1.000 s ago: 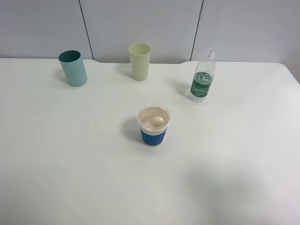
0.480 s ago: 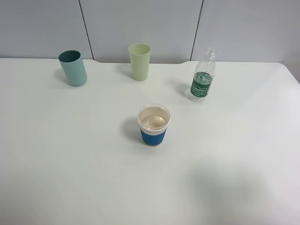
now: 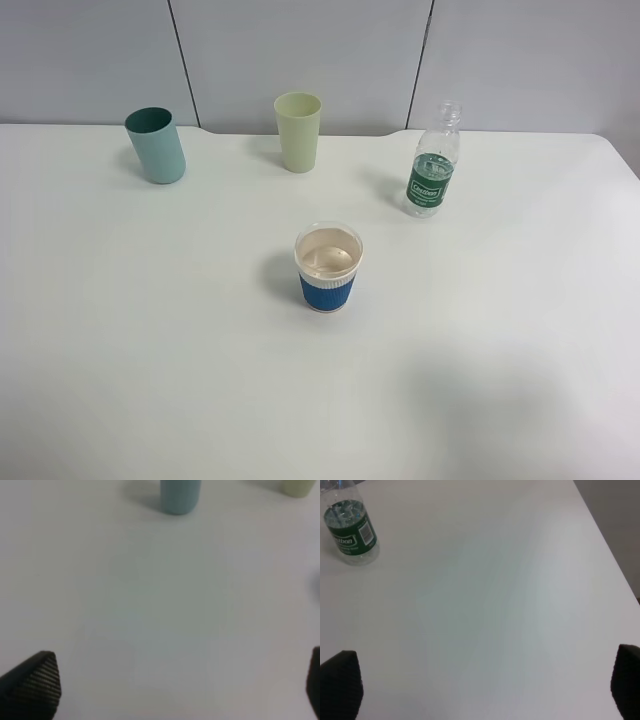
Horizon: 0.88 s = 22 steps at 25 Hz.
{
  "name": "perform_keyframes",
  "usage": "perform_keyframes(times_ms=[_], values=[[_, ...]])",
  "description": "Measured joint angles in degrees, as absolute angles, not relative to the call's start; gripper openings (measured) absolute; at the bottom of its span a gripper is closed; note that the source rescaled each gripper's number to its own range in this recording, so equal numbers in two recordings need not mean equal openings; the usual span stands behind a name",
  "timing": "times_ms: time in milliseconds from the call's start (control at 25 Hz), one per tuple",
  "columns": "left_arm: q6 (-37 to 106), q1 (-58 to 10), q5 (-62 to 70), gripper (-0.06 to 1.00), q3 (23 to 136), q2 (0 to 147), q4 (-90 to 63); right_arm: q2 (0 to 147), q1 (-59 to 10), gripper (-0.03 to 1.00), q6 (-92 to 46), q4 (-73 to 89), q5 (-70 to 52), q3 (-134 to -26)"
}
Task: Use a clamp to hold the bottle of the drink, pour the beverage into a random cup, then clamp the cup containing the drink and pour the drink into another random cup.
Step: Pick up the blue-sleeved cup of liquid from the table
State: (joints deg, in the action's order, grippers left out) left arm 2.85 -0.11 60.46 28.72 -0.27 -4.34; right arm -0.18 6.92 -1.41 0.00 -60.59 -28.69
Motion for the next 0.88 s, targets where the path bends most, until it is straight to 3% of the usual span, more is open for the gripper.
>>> perform_keyframes(times_ms=[880], values=[[2.8,-0.1,60.5,1.0,28.7,-0.3,-4.3,-0.2,6.9,1.0,-1.3,0.0,-60.6,-28.7]])
